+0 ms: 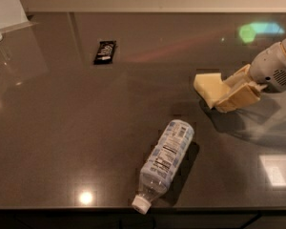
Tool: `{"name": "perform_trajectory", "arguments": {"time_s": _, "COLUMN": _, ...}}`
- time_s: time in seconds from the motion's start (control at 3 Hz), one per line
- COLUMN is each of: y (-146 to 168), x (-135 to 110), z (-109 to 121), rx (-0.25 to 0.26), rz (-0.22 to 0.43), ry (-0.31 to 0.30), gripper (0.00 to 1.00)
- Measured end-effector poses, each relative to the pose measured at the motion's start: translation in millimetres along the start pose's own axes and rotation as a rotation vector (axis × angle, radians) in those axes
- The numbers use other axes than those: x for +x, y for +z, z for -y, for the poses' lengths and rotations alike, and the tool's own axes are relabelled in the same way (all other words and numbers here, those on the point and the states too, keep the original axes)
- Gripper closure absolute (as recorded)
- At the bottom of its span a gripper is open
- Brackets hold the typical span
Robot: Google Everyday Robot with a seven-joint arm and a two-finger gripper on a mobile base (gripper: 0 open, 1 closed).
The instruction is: Move sponge near blue plastic bottle
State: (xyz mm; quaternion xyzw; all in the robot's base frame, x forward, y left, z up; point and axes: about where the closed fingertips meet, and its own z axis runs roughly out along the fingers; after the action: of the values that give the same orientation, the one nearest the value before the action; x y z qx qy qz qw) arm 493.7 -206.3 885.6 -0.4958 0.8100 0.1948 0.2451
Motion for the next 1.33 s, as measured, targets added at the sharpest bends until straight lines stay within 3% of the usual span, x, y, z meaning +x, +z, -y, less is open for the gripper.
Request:
{"name": "perform_trajectory", "arguments": {"time_s": 0.33, "y": 3, "x": 7, "z": -24, "rx": -0.037, "rz": -0.007, "ry": -0.021, "gripper": 1.00}}
{"name": "perform_trajectory", "arguments": {"time_s": 1.0, "y": 22, "x": 15, "z": -61, "rx": -0.084, "rz": -0.060, "ry": -0.079, "gripper": 0.58}}
{"name": "perform_trajectory", "arguments": {"time_s": 1.33, "y": 25, "x": 15, "z": -64, "rx": -0.088, "rz": -0.064, "ry": -0.081, "gripper": 0.36}}
